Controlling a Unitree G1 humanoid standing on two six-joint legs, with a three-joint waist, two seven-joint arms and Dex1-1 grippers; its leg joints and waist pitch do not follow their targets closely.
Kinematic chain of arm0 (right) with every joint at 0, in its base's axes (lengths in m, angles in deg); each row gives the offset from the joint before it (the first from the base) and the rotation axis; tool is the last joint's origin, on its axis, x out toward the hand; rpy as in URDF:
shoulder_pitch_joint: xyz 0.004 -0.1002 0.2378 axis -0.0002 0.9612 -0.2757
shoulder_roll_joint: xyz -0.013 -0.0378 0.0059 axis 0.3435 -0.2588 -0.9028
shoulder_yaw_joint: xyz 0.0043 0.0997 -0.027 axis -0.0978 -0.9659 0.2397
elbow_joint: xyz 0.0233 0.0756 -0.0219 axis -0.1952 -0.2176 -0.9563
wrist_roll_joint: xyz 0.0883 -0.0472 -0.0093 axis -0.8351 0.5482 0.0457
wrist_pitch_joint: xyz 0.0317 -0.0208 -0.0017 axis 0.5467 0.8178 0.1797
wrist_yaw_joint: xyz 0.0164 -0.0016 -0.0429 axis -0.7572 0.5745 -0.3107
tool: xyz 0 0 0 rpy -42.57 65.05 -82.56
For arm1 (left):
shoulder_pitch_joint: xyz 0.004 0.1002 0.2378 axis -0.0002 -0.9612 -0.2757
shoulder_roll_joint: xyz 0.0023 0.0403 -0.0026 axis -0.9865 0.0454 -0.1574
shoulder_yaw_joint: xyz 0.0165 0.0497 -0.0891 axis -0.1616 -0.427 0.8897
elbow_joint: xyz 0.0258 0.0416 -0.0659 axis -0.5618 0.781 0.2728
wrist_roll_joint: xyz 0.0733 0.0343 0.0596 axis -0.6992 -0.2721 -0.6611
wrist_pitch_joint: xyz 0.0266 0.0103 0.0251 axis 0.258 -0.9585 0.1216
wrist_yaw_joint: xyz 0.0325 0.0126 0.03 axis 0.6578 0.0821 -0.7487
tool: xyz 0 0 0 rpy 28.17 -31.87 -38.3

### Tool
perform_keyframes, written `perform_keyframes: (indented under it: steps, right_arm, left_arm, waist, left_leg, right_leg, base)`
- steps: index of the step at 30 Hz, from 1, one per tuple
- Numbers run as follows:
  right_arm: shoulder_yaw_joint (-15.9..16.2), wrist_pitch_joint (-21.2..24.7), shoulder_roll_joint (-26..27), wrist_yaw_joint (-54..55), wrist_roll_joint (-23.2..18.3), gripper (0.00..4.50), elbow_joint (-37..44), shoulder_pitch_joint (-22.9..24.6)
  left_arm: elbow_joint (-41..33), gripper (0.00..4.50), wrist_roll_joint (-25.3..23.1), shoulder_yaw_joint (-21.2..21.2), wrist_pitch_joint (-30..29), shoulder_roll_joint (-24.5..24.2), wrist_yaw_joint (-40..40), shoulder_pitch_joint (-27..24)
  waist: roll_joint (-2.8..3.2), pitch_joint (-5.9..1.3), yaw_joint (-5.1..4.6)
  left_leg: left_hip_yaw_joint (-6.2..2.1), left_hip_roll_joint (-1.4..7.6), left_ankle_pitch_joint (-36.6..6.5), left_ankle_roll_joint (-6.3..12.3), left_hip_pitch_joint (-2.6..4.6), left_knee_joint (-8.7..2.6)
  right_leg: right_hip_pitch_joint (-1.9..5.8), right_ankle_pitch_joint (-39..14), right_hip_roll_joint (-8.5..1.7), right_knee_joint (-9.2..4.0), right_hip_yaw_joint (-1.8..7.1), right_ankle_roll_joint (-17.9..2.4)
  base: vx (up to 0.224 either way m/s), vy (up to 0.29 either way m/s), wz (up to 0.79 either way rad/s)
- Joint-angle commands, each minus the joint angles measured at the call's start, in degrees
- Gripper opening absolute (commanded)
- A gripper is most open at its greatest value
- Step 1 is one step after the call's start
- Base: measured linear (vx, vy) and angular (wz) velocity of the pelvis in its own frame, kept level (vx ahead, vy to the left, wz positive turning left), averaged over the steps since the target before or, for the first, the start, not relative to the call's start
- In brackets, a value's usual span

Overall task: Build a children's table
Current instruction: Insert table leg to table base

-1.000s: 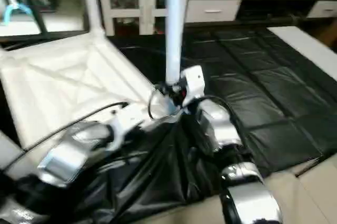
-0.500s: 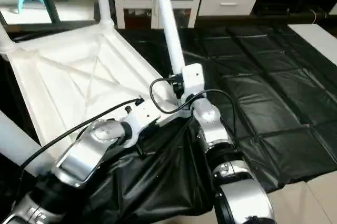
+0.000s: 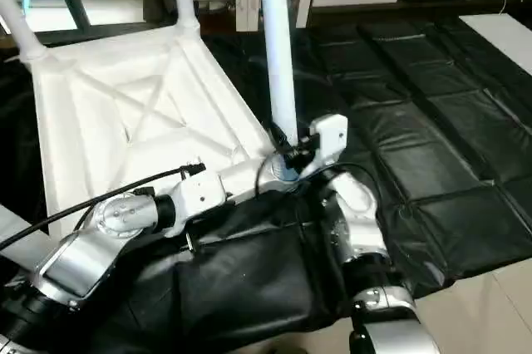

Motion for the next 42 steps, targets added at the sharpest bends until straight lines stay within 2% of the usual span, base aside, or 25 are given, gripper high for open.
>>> perform_keyframes:
  steps: [1,3,6,8,9,10,11,13,14,15,16,18,19,20,21,23,24,27,29,30,31,32,36,38,42]
  right_arm:
    - [-2.1,0.7,-0.8,-1.9,-1.8,1.85,0.5,0.2]
    - [-2.4,0.9,-0.4,-3.0,-2.8,1.85,0.8,-0.8]
    - [-2.4,1.0,-0.2,-4.0,-3.5,1.85,1.5,-1.9]
    - [-2.0,1.1,-0.5,-5.0,-3.7,1.85,2.4,-2.6]
    - [-1.5,1.8,-1.1,-6.1,-3.9,1.85,4.0,-3.3]
    - [-1.3,2.4,-1.5,-7.1,-4.2,1.85,5.0,-3.8]
    - [-0.2,3.4,-2.7,-8.6,-3.5,1.85,6.7,-4.4]
    - [0.9,4.6,-4.0,-10.2,-3.0,1.85,8.4,-4.6]
    - [2.4,6.1,-5.6,-11.7,-2.0,1.85,10.1,-4.8]
    - [3.7,7.7,-7.0,-13.1,-1.0,1.85,11.6,-4.9]
    - [3.7,7.7,-7.0,-13.1,-1.0,1.85,11.6,-4.9]
    - [4.9,10.2,-8.8,-14.3,0.2,1.85,13.9,-5.3]
    - [5.0,10.4,-8.9,-14.2,0.4,1.85,14.0,-5.4]
    - [5.2,11.1,-9.3,-13.7,1.2,1.85,14.5,-5.8]
    - [5.3,11.2,-9.3,-13.6,1.4,1.85,14.5,-5.8]
    - [5.4,11.0,-9.3,-13.0,2.1,1.85,14.3,-6.1]
    - [5.6,10.9,-9.1,-12.3,2.8,1.85,14.2,-6.2]
    - [6.1,11.4,-9.0,-11.7,3.7,1.85,15.1,-5.8]
    - [7.0,11.8,-9.4,-11.8,4.3,1.85,16.3,-5.3]
    - [7.8,12.3,-9.9,-11.9,4.9,1.85,17.4,-4.7]
    - [8.3,13.0,-10.2,-12.1,5.3,1.85,18.3,-4.1]
    - [8.4,13.1,-10.3,-12.1,5.4,1.85,18.5,-4.0]
    - [8.3,14.4,-10.4,-11.9,5.8,1.85,19.6,-3.5]
    - [8.3,14.4,-10.4,-11.8,5.9,1.85,19.7,-3.5]
    - [9.1,14.8,-10.9,-11.9,6.9,1.85,20.8,-3.0]
  left_arm:
    - [2.3,0.74,1.6,1.9,0.3,0.0,0.5,-0.8]
    - [1.6,0.90,3.4,2.6,1.3,0.0,1.8,-0.7]
    - [0.8,1.12,4.8,3.3,1.7,-0.4,3.1,-0.9]
    - [0.5,1.45,6.0,4.1,2.9,-1.1,4.0,-1.0]
    - [-0.5,1.45,8.9,6.6,2.4,-0.8,4.9,-1.1]
    - [-1.0,1.51,11.1,8.3,2.2,-0.6,5.6,-1.1]
    - [-1.8,1.59,14.8,12.3,0.3,0.8,4.9,0.0]
    - [-2.6,1.68,18.3,16.2,-2.1,2.4,3.7,1.7]
    - [-3.0,1.82,21.5,20.4,-4.5,4.5,1.3,4.3]
    - [-2.7,1.82,24.0,24.1,-6.3,6.4,-1.8,7.3]
    - [-2.7,1.89,24.0,24.1,-6.3,6.4,-1.8,7.3]
    - [-0.1,2.20,28.9,30.7,-8.6,9.9,-9.4,14.5]
    - [-0.1,2.20,30.6,31.5,-9.0,10.4,-9.9,15.4]
    - [-0.2,2.20,38.9,35.0,-11.1,12.6,-11.8,19.1]
    - [-0.2,2.33,40.1,35.4,-11.3,12.8,-12.0,19.5]
    - [-1.1,2.41,44.2,36.1,-11.8,13.8,-12.1,20.6]
    - [-2.8,2.58,48.8,35.9,-12.5,14.8,-11.8,21.2]
    - [-4.8,2.81,54.4,35.6,-13.9,16.0,-11.9,21.6]
    - [-5.6,2.92,55.9,36.5,-15.9,17.2,-12.1,22.1]
    - [-6.0,3.00,56.6,37.7,-17.9,18.3,-12.3,22.7]
    - [-6.2,3.06,57.9,39.0,-20.2,19.3,-12.4,23.4]
    - [-6.3,3.14,58.1,39.2,-20.6,19.4,-12.4,23.5]
    - [-7.2,3.48,65.6,38.9,-23.3,18.1,-14.0,23.4]
    - [-7.5,3.58,67.0,38.4,-23.4,17.6,-14.1,23.2]
    - [-6.9,3.87,62.3,38.4,-23.7,18.0,-15.3,23.6]
  waist:
    - [-0.17,-2.87,-0.08]
    - [-0.13,-2.99,-0.01]
    - [-0.17,-3.07,0.03]
    - [-0.15,-3.31,0.07]
    - [-0.19,-3.70,0.13]
    - [-0.23,-3.91,0.15]
    - [-0.14,-4.18,0.34]
    - [-0.12,-4.15,0.52]
    - [-0.49,-4.17,0.65]
    - [-0.38,-4.06,0.98]
    - [-0.43,-3.96,1.41]
    - [-0.76,-4.12,1.93]
    - [-0.87,-4.12,2.01]
    - [-0.63,-4.31,2.15]
    - [-0.98,-4.49,2.48]
    - [-1.20,-4.57,2.59]
    - [-0.80,-4.74,2.68]
    - [-1.01,-5.13,3.06]
    - [-1.02,-5.08,3.14]
    - [-0.26,-5.31,3.40]
    - [-0.67,-5.26,3.26]
    - [-0.54,-5.35,3.34]
    - [-0.48,-5.42,3.65]
    - [-0.48,-5.38,3.65]
    - [-0.35,-5.50,3.60]
  left_leg:
    - [-0.67,2.27,1.8,8.64,0.43,-2.24]
    - [-0.66,2.28,3.5,9.30,0.40,-1.93]
    - [-0.66,2.35,3.8,9.80,0.49,-1.74]
    - [-0.66,2.30,5.8,10.29,0.51,-1.45]
    - [-0.76,2.01,8.7,10.98,0.26,-0.98]
    - [-0.76,1.95,10.1,11.23,0.14,-0.71]
    - [-0.73,1.87,11.7,11.42,0.17,-0.37]
    - [-0.66,1.89,12.3,10.71,0.04,-0.11]
    - [-0.43,1.83,11.1,10.19,0.03,-0.06]
    - [-0.48,1.87,10.1,10.00,0.00,-0.05]
    - [-0.37,1.86,8.3,9.33,0.08,0.01]
    - [-0.29,1.77,6.3,8.79,0.02,0.15]
    - [-0.35,1.69,5.6,8.64,-0.03,0.20]
    - [-0.41,1.62,5.8,8.35,-0.08,0.34]
    - [-0.41,1.43,7.2,8.27,-0.27,0.54]
    - [-0.39,1.25,8.4,8.80,-0.50,0.75]
    - [-0.43,1.24,8.6,8.90,-0.41,0.82]
    - [-0.42,1.21,10.6,8.94,-0.38,1.16]
    - [-0.35,1.25,10.3,8.90,-0.36,1.18]
    - [-0.53,1.29,10.4,8.82,-0.28,1.34]
    - [-0.44,1.24,10.4,8.43,-0.27,1.42]
    - [-0.53,1.23,10.4,8.33,-0.23,1.42]
    - [-0.61,1.19,7.9,7.19,-0.36,1.44]
    - [-0.56,1.17,7.2,6.94,-0.36,1.49]
    - [-0.65,1.34,6.4,6.75,-0.25,1.60]
  right_leg:
    - [2.65,22.3,-3.46,-2.10,2.60,-16.3]
    - [2.52,25.8,-3.33,-1.58,2.52,-16.9]
    - [2.51,26.1,-3.32,-1.28,2.44,-17.8]
    - [2.63,27.9,-3.22,-0.90,2.41,-18.2]
    - [3.03,32.4,-3.04,-0.20,2.47,-18.2]
    - [3.10,34.9,-2.87,0.10,2.45,-18.1]
    - [3.03,38.3,-2.72,0.51,2.37,-18.0]
    - [3.06,40.4,-2.48,0.90,2.18,-18.3]
    - [3.04,39.9,-2.42,0.82,2.20,-18.4]
    - [3.00,38.9,-2.53,0.76,2.23,-18.4]
    - [2.95,36.7,-2.51,0.52,2.28,-18.5]
    - [3.07,34.1,-2.65,0.45,2.44,-18.5]
    - [3.12,32.6,-2.63,0.43,2.47,-18.6]
    - [3.25,32.5,-2.72,0.65,2.51,-18.8]
    - [3.42,34.4,-2.55,0.81,2.57,-19.6]
    - [3.55,36.0,-2.35,1.14,2.52,-19.1]
    - [3.54,36.1,-2.36,1.13,2.45,-19.1]
    - [3.68,39.5,-2.05,1.57,2.35,-19.5]
    - [3.65,39.4,-2.05,1.61,2.33,-19.3]
    - [3.69,39.2,-2.19,1.72,2.27,-19.0]
    - [3.78,38.9,-2.00,1.64,2.25,-18.6]
    - [3.82,38.8,-2.04,1.60,2.23,-18.6]
    - [3.76,35.6,-2.14,1.52,2.23,-18.7]
    - [3.69,34.3,-2.16,1.45,2.26,-18.8]
    - [3.66,31.1,-2.27,1.31,2.22,-18.7]
  base:
    - [0.000,0.000,0.00]
    - [0.000,0.000,0.00]
    - [0.000,0.000,0.00]
    - [0.000,0.000,0.00]
    - [0.000,0.000,0.00]
    - [0.000,0.000,0.00]
    - [0.000,0.000,0.00]
    - [0.000,0.000,0.00]
    - [0.000,0.000,0.00]
    - [0.000,0.000,0.00]
    - [0.000,0.000,0.00]
    - [0.000,0.000,0.00]
    - [0.000,0.000,0.00]
    - [0.000,0.000,0.00]
    - [0.000,0.000,0.00]
    - [0.000,0.000,0.00]
    - [0.000,0.000,0.00]
    - [0.000,0.000,0.00]
    - [0.000,0.000,0.00]
    - [0.000,0.000,0.00]
    - [0.000,0.000,0.00]
    - [0.000,0.000,0.00]
    - [0.000,0.000,0.00]
    - [0.000,0.000,0.00]
    - [0.000,0.000,0.00]
